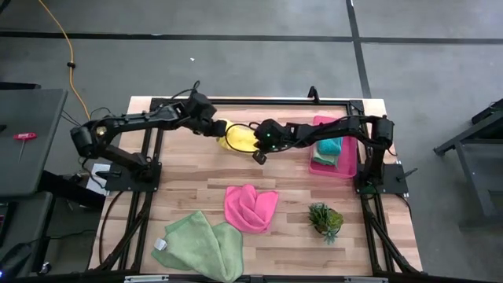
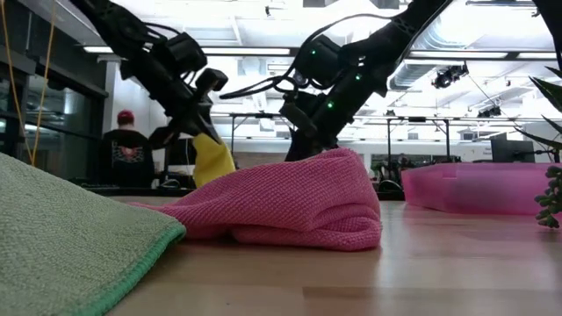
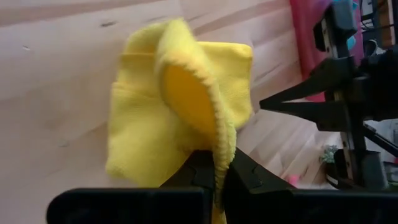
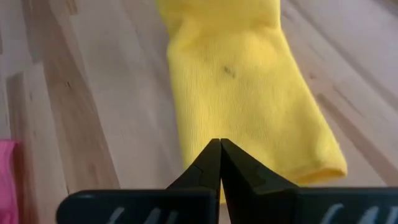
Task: Fold microfiber towels
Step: Fold the yellow microfiber cloth
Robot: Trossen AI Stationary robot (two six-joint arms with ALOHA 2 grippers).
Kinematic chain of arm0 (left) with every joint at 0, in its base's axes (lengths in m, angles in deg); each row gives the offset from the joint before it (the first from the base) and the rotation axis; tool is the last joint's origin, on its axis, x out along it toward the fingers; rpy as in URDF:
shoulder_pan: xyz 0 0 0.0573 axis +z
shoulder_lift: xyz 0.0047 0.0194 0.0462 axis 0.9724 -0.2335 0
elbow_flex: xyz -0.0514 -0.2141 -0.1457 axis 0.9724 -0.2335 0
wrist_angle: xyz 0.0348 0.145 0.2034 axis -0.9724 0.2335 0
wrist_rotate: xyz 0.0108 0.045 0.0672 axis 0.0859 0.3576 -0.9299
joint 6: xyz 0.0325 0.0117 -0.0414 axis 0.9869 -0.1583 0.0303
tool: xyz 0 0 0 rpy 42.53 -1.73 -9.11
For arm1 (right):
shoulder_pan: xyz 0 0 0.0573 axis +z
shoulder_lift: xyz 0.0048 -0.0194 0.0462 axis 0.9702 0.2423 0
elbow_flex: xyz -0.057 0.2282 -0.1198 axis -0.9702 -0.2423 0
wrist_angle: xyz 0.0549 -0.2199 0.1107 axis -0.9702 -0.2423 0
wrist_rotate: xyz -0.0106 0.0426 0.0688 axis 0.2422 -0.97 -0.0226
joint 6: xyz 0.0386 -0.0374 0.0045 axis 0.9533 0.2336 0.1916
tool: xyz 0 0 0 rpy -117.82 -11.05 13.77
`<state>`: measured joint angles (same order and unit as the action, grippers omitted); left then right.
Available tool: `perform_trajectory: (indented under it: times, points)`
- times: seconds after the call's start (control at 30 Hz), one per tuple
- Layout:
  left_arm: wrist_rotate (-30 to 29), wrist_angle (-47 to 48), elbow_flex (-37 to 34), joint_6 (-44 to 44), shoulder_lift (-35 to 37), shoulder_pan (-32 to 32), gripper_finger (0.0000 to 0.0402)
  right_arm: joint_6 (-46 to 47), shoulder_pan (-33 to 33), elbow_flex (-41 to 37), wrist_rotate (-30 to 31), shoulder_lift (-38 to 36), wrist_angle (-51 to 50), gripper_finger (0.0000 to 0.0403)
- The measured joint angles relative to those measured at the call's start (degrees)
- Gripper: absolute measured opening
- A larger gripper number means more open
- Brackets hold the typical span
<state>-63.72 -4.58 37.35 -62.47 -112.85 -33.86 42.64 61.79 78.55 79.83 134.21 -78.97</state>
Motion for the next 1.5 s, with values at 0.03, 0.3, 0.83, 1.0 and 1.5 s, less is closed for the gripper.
perform_trajectory:
  times: [0.03,0.3,0.83,1.0,1.5]
  points:
    - [0.0,-1.0,0.0,-0.4,-0.8,-0.5,0.0000,0.0,-0.1,0.0,0.0,0.0,0.5,0.0000]
    - [0.1,-9.4,0.0,-4.1,-5.4,-3.3,0.0000,-1.8,-2.4,0.1,-0.4,-2.2,-3.8,0.0000]
    - [0.3,-26.1,1.2,-11.9,-17.8,-9.9,0.0000,-5.9,-6.5,0.1,2.0,-4.2,-14.6,0.0000]
    - [0.1,-29.7,2.5,-13.5,-21.9,-11.2,0.0003,-4.3,-6.5,0.1,2.0,-4.2,-13.6,0.0000]
    - [-3.5,-39.3,2.7,-14.4,-27.3,-14.3,0.0013,-0.5,-6.5,0.0,1.9,-4.2,-10.0,0.0000]
